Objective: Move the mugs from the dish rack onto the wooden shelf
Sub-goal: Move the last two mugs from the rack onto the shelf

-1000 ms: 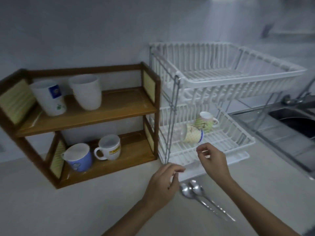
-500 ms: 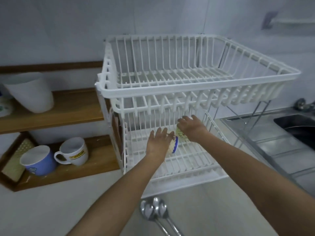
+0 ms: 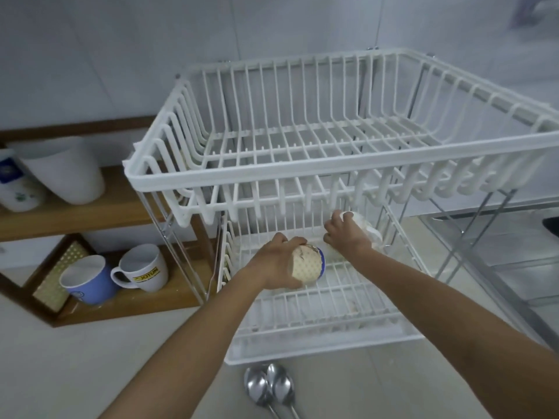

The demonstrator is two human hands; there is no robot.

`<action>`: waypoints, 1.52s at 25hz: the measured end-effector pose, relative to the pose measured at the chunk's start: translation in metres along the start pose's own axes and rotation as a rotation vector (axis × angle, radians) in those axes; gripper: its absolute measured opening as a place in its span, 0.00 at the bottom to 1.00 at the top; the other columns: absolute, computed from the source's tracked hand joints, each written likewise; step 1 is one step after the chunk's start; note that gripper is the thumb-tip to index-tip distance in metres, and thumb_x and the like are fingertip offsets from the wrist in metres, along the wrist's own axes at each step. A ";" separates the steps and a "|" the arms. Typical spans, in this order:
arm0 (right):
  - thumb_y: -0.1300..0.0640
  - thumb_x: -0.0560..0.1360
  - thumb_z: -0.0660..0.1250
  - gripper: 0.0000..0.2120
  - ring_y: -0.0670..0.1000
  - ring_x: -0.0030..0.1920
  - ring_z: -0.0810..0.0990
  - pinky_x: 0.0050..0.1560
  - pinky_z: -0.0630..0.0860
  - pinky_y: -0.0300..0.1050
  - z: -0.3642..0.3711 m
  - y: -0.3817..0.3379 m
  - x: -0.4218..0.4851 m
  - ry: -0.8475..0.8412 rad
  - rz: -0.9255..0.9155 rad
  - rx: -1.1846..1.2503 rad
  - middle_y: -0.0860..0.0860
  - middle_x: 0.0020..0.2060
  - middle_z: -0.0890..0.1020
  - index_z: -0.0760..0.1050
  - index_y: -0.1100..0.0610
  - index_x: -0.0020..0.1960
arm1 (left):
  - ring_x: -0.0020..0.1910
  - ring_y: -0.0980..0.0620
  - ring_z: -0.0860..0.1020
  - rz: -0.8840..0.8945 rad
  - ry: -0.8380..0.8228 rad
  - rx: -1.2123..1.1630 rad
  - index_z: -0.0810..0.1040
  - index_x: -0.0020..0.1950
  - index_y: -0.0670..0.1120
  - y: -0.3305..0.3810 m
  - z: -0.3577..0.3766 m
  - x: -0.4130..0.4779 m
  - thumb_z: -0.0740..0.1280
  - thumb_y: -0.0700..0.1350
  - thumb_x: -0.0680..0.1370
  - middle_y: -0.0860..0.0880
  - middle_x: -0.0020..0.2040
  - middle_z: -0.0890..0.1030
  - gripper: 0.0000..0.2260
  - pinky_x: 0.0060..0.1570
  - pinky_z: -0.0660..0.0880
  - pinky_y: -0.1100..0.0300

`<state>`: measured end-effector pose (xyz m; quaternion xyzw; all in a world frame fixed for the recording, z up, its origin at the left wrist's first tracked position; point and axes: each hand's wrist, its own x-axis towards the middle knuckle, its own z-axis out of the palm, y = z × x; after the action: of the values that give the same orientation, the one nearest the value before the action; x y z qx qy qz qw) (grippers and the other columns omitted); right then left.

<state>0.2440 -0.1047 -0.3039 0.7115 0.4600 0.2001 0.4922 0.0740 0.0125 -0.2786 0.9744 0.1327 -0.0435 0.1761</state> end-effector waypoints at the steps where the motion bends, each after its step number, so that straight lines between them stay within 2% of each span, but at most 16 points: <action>1: 0.56 0.73 0.71 0.34 0.65 0.69 0.63 0.61 0.69 0.59 0.004 0.003 -0.002 0.019 0.006 0.016 0.58 0.71 0.62 0.57 0.52 0.73 | 0.61 0.47 0.72 -0.012 0.033 -0.076 0.60 0.70 0.61 0.002 0.000 -0.005 0.75 0.57 0.62 0.50 0.63 0.66 0.40 0.51 0.70 0.59; 3: 0.56 0.74 0.69 0.32 0.64 0.67 0.65 0.61 0.68 0.58 0.004 0.012 -0.011 0.029 0.074 0.128 0.59 0.69 0.64 0.58 0.51 0.72 | 0.61 0.49 0.73 -0.045 0.122 -0.218 0.61 0.67 0.63 0.009 -0.001 -0.017 0.75 0.58 0.61 0.52 0.64 0.66 0.38 0.51 0.68 0.61; 5: 0.56 0.70 0.72 0.34 0.63 0.64 0.68 0.59 0.69 0.57 -0.002 0.024 -0.028 0.002 0.222 0.334 0.57 0.67 0.67 0.58 0.49 0.70 | 0.61 0.49 0.72 -0.063 0.220 -0.331 0.61 0.65 0.65 0.018 -0.002 -0.030 0.74 0.59 0.60 0.52 0.65 0.68 0.37 0.53 0.67 0.60; 8: 0.48 0.61 0.77 0.42 0.61 0.58 0.72 0.53 0.72 0.54 -0.009 0.035 -0.061 -0.019 0.423 0.746 0.55 0.62 0.69 0.56 0.48 0.67 | 0.63 0.52 0.71 -0.016 0.348 -0.419 0.63 0.65 0.66 0.028 -0.004 -0.059 0.74 0.60 0.60 0.53 0.66 0.69 0.36 0.55 0.66 0.61; 10: 0.42 0.58 0.76 0.44 0.59 0.53 0.75 0.46 0.75 0.51 -0.014 0.040 -0.087 0.026 0.536 1.148 0.55 0.59 0.71 0.57 0.50 0.66 | 0.62 0.55 0.70 0.009 0.417 -0.474 0.65 0.64 0.66 0.037 -0.012 -0.078 0.74 0.60 0.59 0.56 0.66 0.70 0.35 0.55 0.66 0.61; 13: 0.40 0.55 0.78 0.48 0.52 0.47 0.76 0.39 0.73 0.45 -0.031 0.034 -0.127 0.242 0.702 1.703 0.51 0.53 0.75 0.58 0.49 0.67 | 0.59 0.58 0.70 0.041 0.444 -0.539 0.67 0.62 0.68 0.048 -0.031 -0.115 0.75 0.59 0.59 0.59 0.63 0.70 0.33 0.53 0.65 0.62; 16: 0.40 0.53 0.79 0.47 0.50 0.50 0.77 0.40 0.77 0.42 -0.063 0.020 -0.162 0.466 0.836 2.007 0.46 0.53 0.76 0.60 0.46 0.65 | 0.55 0.64 0.70 0.059 0.452 -0.573 0.67 0.61 0.72 0.040 -0.050 -0.163 0.73 0.62 0.58 0.62 0.59 0.70 0.32 0.48 0.66 0.66; 18: 0.40 0.52 0.79 0.43 0.43 0.52 0.77 0.43 0.77 0.41 -0.092 0.009 -0.184 0.593 0.845 2.096 0.40 0.52 0.75 0.62 0.41 0.62 | 0.54 0.69 0.69 0.063 0.468 -0.584 0.67 0.60 0.74 0.020 -0.062 -0.201 0.71 0.64 0.57 0.65 0.56 0.70 0.32 0.48 0.64 0.73; 20: 0.41 0.52 0.79 0.38 0.35 0.52 0.75 0.44 0.76 0.37 -0.129 0.001 -0.204 0.690 0.809 2.143 0.35 0.52 0.74 0.63 0.35 0.57 | 0.55 0.73 0.68 0.060 0.476 -0.547 0.68 0.59 0.75 -0.005 -0.074 -0.236 0.70 0.65 0.56 0.67 0.54 0.70 0.32 0.47 0.64 0.74; 22: 0.43 0.53 0.78 0.35 0.31 0.51 0.74 0.45 0.75 0.32 -0.173 -0.008 -0.217 0.774 0.740 2.158 0.33 0.52 0.73 0.63 0.30 0.54 | 0.54 0.70 0.70 0.046 0.475 -0.482 0.68 0.59 0.75 -0.036 -0.088 -0.263 0.69 0.66 0.56 0.66 0.53 0.69 0.32 0.47 0.65 0.72; 25: 0.45 0.54 0.77 0.34 0.31 0.52 0.74 0.45 0.73 0.26 -0.245 -0.015 -0.220 0.895 0.626 2.147 0.29 0.50 0.73 0.64 0.33 0.55 | 0.51 0.61 0.71 -0.010 0.503 -0.382 0.67 0.61 0.73 -0.080 -0.109 -0.285 0.69 0.66 0.56 0.62 0.51 0.70 0.33 0.49 0.69 0.62; 27: 0.45 0.55 0.77 0.34 0.31 0.52 0.73 0.45 0.72 0.25 -0.292 -0.018 -0.211 0.948 0.574 2.140 0.27 0.49 0.73 0.64 0.34 0.55 | 0.52 0.59 0.71 -0.063 0.539 -0.335 0.67 0.62 0.72 -0.111 -0.119 -0.292 0.70 0.66 0.57 0.61 0.52 0.70 0.34 0.49 0.69 0.60; 30: 0.45 0.55 0.77 0.34 0.33 0.53 0.74 0.47 0.72 0.27 -0.349 -0.022 -0.185 0.986 0.506 2.174 0.34 0.51 0.73 0.64 0.37 0.56 | 0.55 0.57 0.72 -0.143 0.560 -0.283 0.69 0.63 0.69 -0.151 -0.127 -0.290 0.69 0.66 0.57 0.59 0.53 0.70 0.34 0.49 0.69 0.59; 32: 0.43 0.53 0.77 0.35 0.35 0.54 0.75 0.51 0.74 0.32 -0.379 -0.023 -0.157 0.976 0.497 2.207 0.37 0.52 0.74 0.64 0.38 0.56 | 0.58 0.53 0.73 -0.173 0.566 -0.258 0.69 0.64 0.67 -0.174 -0.129 -0.285 0.69 0.67 0.57 0.57 0.55 0.72 0.34 0.49 0.70 0.57; 35: 0.43 0.53 0.78 0.41 0.42 0.55 0.75 0.54 0.76 0.40 -0.410 -0.017 -0.100 0.913 0.594 2.202 0.40 0.52 0.74 0.63 0.46 0.61 | 0.60 0.49 0.74 -0.193 0.549 -0.201 0.70 0.64 0.65 -0.197 -0.128 -0.274 0.70 0.65 0.59 0.52 0.60 0.74 0.33 0.48 0.72 0.55; 38: 0.47 0.55 0.81 0.44 0.49 0.56 0.76 0.49 0.76 0.42 -0.422 -0.003 -0.040 0.824 0.703 2.164 0.47 0.53 0.75 0.61 0.53 0.63 | 0.61 0.47 0.73 -0.220 0.513 -0.181 0.70 0.65 0.64 -0.211 -0.126 -0.263 0.71 0.64 0.61 0.51 0.61 0.73 0.32 0.49 0.73 0.52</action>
<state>-0.0883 0.0798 -0.1161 0.7244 0.2932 0.0461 -0.6222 -0.2319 0.1838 -0.1968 0.9137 0.2810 0.1975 0.2173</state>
